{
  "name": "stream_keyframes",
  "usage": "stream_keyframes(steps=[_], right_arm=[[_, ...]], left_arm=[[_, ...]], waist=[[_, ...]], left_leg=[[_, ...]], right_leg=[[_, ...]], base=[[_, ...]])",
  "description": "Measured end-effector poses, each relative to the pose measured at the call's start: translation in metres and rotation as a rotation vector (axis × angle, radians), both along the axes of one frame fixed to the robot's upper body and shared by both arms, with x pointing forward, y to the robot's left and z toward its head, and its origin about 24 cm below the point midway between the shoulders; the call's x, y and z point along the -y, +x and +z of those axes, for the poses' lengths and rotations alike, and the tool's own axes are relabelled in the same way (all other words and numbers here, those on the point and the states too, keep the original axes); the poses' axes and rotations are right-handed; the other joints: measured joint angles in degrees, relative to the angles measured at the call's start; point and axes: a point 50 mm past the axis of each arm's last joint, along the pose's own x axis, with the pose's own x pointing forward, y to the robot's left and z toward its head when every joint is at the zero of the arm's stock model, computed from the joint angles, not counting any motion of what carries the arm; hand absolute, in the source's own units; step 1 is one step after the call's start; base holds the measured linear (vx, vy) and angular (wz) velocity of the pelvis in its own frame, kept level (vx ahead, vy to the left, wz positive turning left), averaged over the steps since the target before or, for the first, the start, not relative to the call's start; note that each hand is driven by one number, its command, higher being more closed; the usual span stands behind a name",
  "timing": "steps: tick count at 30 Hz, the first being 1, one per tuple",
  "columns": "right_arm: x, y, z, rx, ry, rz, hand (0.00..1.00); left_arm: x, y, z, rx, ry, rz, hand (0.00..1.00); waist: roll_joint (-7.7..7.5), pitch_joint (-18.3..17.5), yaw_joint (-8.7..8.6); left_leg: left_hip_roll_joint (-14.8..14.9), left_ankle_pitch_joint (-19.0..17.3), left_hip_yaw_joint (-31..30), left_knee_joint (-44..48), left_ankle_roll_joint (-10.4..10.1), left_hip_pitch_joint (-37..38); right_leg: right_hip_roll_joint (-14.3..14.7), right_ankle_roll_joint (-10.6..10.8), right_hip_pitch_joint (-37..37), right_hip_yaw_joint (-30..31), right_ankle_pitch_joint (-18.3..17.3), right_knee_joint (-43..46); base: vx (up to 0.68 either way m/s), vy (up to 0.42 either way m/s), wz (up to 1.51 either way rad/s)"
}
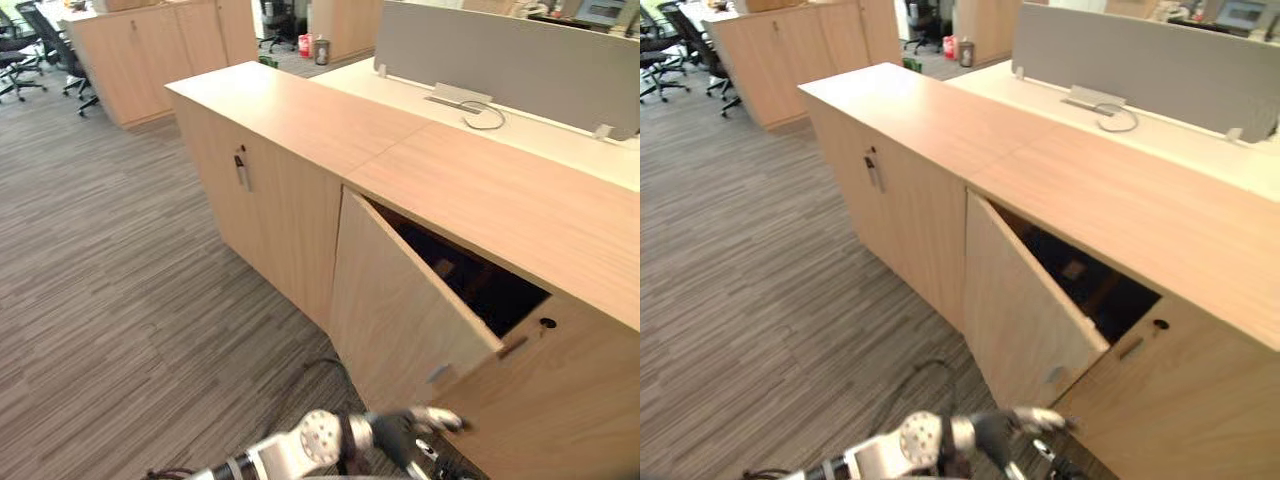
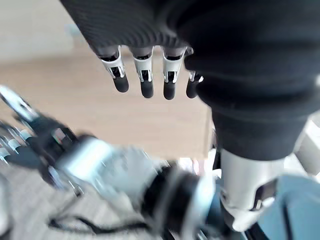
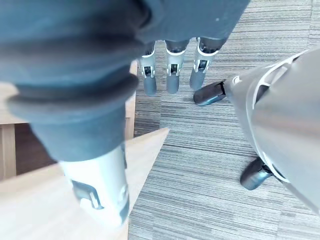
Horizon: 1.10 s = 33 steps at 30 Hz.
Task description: Walk over to the cabinet, pick up the folder, carry it to the office cabinet, place the folder inside the office cabinet, then close the office cabinet door
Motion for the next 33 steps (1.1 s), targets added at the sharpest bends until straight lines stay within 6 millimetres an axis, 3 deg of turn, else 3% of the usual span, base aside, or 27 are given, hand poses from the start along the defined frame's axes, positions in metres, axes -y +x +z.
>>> stream_keyframes(steps=[2,4,5,6,7,10,14,15,16,17,18,20,21,22,24,25,26,28,31,33], right_arm=[[-0.004,0.006,0.001,0.013,-0.008,0.062,0.00],[-0.006,0.018,0.004,0.040,-0.023,0.143,0.00],[-0.005,0.028,0.007,0.059,-0.039,0.194,0.00],[-0.006,0.035,0.008,0.076,-0.043,0.211,0.00],[-0.006,0.038,0.010,0.088,-0.045,0.213,0.00],[-0.007,0.038,0.009,0.088,-0.053,0.248,0.00],[-0.007,0.030,0.008,0.083,-0.065,0.323,0.00],[-0.008,0.022,0.005,0.062,-0.061,0.332,0.00],[-0.008,0.014,0.003,0.040,-0.058,0.351,0.00],[-0.007,0.011,0.003,0.033,-0.058,0.349,0.00],[-0.003,0.004,0.002,0.017,-0.061,0.346,0.00],[0.001,0.002,0.003,0.014,-0.068,0.346,0.00],[0.009,0.004,0.005,0.015,-0.088,0.348,0.00],[0.012,0.006,0.006,0.019,-0.098,0.348,0.00],[0.020,0.010,0.009,0.031,-0.122,0.349,0.00],[0.020,0.009,0.008,0.030,-0.121,0.349,0.00],[0.018,0.008,0.008,0.029,-0.116,0.350,0.00],[-0.002,-0.005,0.001,0.011,-0.057,0.353,0.00],[-0.012,-0.013,-0.003,0.002,-0.027,0.338,0.00],[-0.015,-0.012,-0.003,0.012,-0.026,0.341,0.00]], left_arm=[[-0.004,0.004,-0.007,-0.045,0.012,0.027,0.00],[-0.017,0.017,-0.022,-0.112,0.045,0.134,0.00],[-0.028,0.026,-0.032,-0.170,0.059,0.244,0.00],[-0.039,0.032,-0.041,-0.213,0.075,0.333,0.00],[-0.045,0.036,-0.045,-0.235,0.085,0.371,0.00],[-0.089,0.051,-0.078,-0.411,0.181,0.610,0.00],[-0.163,0.055,-0.104,-0.616,0.169,1.063,0.00],[-0.186,0.053,-0.110,-0.659,0.170,1.200,0.00],[-0.208,0.047,-0.118,-0.712,0.175,1.351,0.00],[-0.218,0.043,-0.122,-0.745,0.174,1.425,0.00],[-0.234,0.033,-0.129,-0.805,0.169,1.569,0.00],[-0.251,0.021,-0.134,-0.851,0.175,1.721,0.00],[-0.252,0.010,-0.138,-0.887,0.185,1.763,0.00],[-0.251,0.005,-0.140,-0.905,0.187,1.776,0.00],[-0.248,-0.007,-0.145,-0.969,0.148,1.828,0.00],[-0.248,-0.011,-0.146,-0.986,0.138,1.846,0.00],[-0.250,-0.016,-0.148,-1.024,0.095,1.895,0.00],[-0.255,-0.029,-0.151,-1.083,0.046,1.987,0.00],[-0.251,-0.046,-0.156,-1.132,0.053,2.019,0.00],[-0.246,-0.062,-0.161,-1.183,0.098,2.020,0.00]], waist=[[0.38,0.23,-0.11],[0.39,1.23,0.02],[0.93,1.86,0.36],[1.46,1.89,0.80],[1.25,2.60,0.83],[-0.35,3.46,0.45],[-0.37,3.31,0.50],[-0.63,3.47,0.57],[-0.65,3.60,0.76],[-0.21,3.56,0.94],[0.77,3.32,1.07],[0.84,3.52,1.94],[0.87,3.69,2.38],[0.79,3.99,2.58],[1.41,4.57,3.80],[2.00,4.34,4.15],[2.81,4.32,4.65],[1.16,3.60,4.29],[0.89,2.29,4.28],[0.80,1.01,3.82]], left_leg=[[0.77,-0.16,1.57,-0.02,-0.17,0.65],[1.98,-0.62,3.79,-0.01,-0.72,0.63],[3.19,-0.81,5.88,0.01,-1.50,0.11],[4.16,-1.01,7.55,-0.06,-1.83,-0.53],[4.55,-0.97,8.21,-0.19,-1.86,-0.31],[6.11,-0.87,11.19,0.05,-2.87,1.02],[8.69,-1.93,18.10,0.53,-4.99,4.22],[11.08,-4.23,20.06,3.97,-6.27,4.36],[15.07,-8.94,21.42,13.07,-7.09,2.58],[17.56,-11.41,21.70,18.06,-6.78,1.62],[22.57,-14.86,21.31,26.73,-5.90,0.17],[27.62,-15.19,16.53,39.58,-4.18,-3.21],[25.92,-18.26,8.52,42.40,-5.77,-5.38],[23.97,-19.93,4.88,42.15,-6.10,-5.71],[16.58,-22.82,-6.94,35.78,-6.87,-6.41],[14.90,-22.65,-9.89,32.64,-7.04,-6.20],[12.28,-19.28,-14.62,28.03,-6.50,-5.52],[9.48,-17.71,-13.15,24.14,-5.27,-3.22],[6.37,-14.49,-11.91,16.93,-3.90,-0.46],[4.53,-11.70,-11.72,11.01,-3.54,1.32]], right_leg=[[0.66,-0.41,-0.22,1.58,0.24,-0.12],[1.06,-2.38,-2.10,2.08,-0.66,1.12],[-0.43,-6.00,-3.82,-5.70,-2.56,4.06],[-2.53,-7.77,-4.82,-13.84,-3.31,6.47],[-2.81,-8.17,-4.43,-16.06,-2.97,6.42],[0.20,-5.48,-3.26,-12.54,2.30,0.94],[4.03,-4.51,-2.68,-6.23,3.94,-2.74],[5.29,-4.86,-2.51,-4.34,3.36,-2.78],[6.61,-5.39,-2.44,-2.48,2.36,-2.10],[7.67,-5.78,-2.29,-1.70,1.93,-1.80],[10.12,-6.38,-1.82,0.33,1.44,-1.48],[11.97,-7.46,-0.69,4.33,0.76,-1.07],[11.84,-7.84,-0.55,6.86,0.50,-0.44],[11.51,-7.97,-0.59,8.28,0.41,-0.13],[11.06,-7.88,-0.61,12.92,0.39,0.64],[11.19,-7.76,-0.66,13.63,0.34,0.84],[11.46,-6.40,-0.80,15.00,0.31,0.90],[8.84,-5.29,-0.40,15.35,-0.02,0.93],[5.92,-5.17,-0.85,15.47,0.02,0.44],[4.39,-3.81,-1.14,15.46,0.43,-0.75]], base=[[-0.02,-0.034,-0.46],[-0.07,-0.055,-0.69],[-0.09,-0.060,-0.94],[-0.07,-0.053,-0.91],[-0.04,-0.069,-0.73],[-0.02,-0.092,-0.56],[0.05,-0.114,-0.93],[0.08,-0.172,-1.00],[0.15,-0.250,-0.91],[0.20,-0.245,-0.91],[0.23,-0.233,-0.80],[0.26,-0.134,-1.06],[0.22,-0.041,-1.11],[0.15,0.054,-1.14],[0.11,0.166,-1.05],[0.07,0.305,-0.84],[0.04,0.275,-0.52],[0.05,0.232,-0.19],[0.06,0.127,0.00],[0.08,0.067,0.07]])
